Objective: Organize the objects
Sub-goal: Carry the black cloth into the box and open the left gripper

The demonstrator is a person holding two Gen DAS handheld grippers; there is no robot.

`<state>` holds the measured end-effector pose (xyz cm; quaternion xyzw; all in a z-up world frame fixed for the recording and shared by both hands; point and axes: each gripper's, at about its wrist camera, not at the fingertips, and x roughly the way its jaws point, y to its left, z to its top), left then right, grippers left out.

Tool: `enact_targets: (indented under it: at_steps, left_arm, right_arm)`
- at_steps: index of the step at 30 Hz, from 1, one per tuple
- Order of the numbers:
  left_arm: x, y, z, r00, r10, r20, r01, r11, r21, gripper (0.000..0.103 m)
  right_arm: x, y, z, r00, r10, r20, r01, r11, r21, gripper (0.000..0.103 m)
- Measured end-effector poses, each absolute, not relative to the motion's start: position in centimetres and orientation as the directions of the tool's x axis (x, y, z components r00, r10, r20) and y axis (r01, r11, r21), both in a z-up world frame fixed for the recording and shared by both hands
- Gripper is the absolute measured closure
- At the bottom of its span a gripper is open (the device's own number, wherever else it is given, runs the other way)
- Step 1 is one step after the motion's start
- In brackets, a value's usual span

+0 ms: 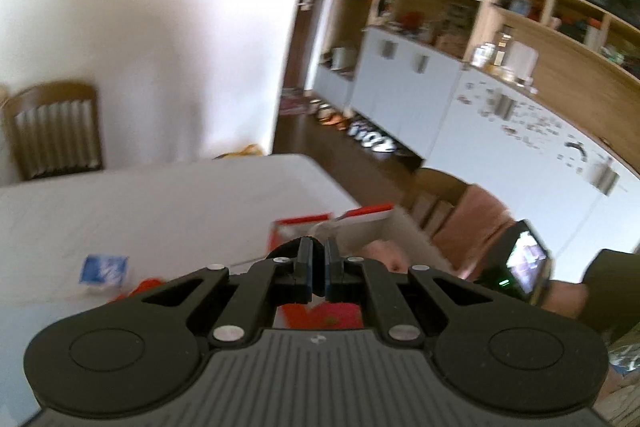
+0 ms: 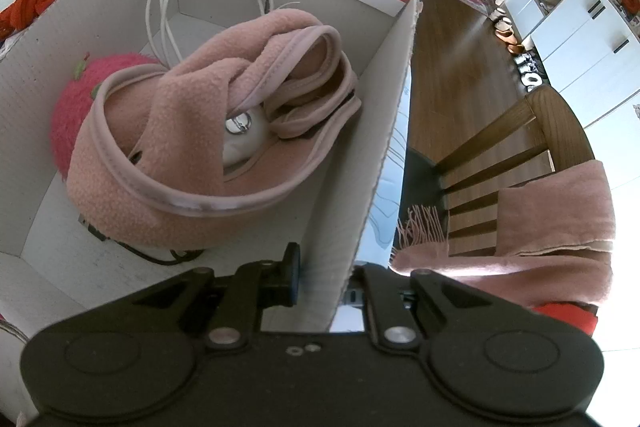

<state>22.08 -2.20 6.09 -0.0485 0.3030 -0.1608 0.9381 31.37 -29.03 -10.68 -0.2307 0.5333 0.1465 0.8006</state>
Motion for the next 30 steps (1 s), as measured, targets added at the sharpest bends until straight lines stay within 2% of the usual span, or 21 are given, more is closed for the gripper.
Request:
enact_targets:
  at_steps: [7, 18, 30]
  left_arm:
    - [24.6, -8.1, 6.7, 0.738, -0.408, -0.538, 0.402, 0.906, -0.136, 0.099]
    - [29.0, -13.6, 3.4, 0.717, -0.397, -0.573, 0.452, 0.89, -0.05, 0.099]
    - [31.7, -14.4, -3.3, 0.595, -0.33, -0.733, 0.434, 0.899, -0.053, 0.099]
  right_arm:
    - [31.3, -29.0, -10.6, 0.391, -0.01, -0.921, -0.481, 0.851, -0.214, 0.092]
    - [31.3, -29.2, -10.6, 0.392, 0.0, -0.92, -0.481, 0.853, -0.205, 0.092]
    - [31.4, -29.4, -10.6, 0.388, 0.01, -0.921, -0.481, 0.855, -0.194, 0.093]
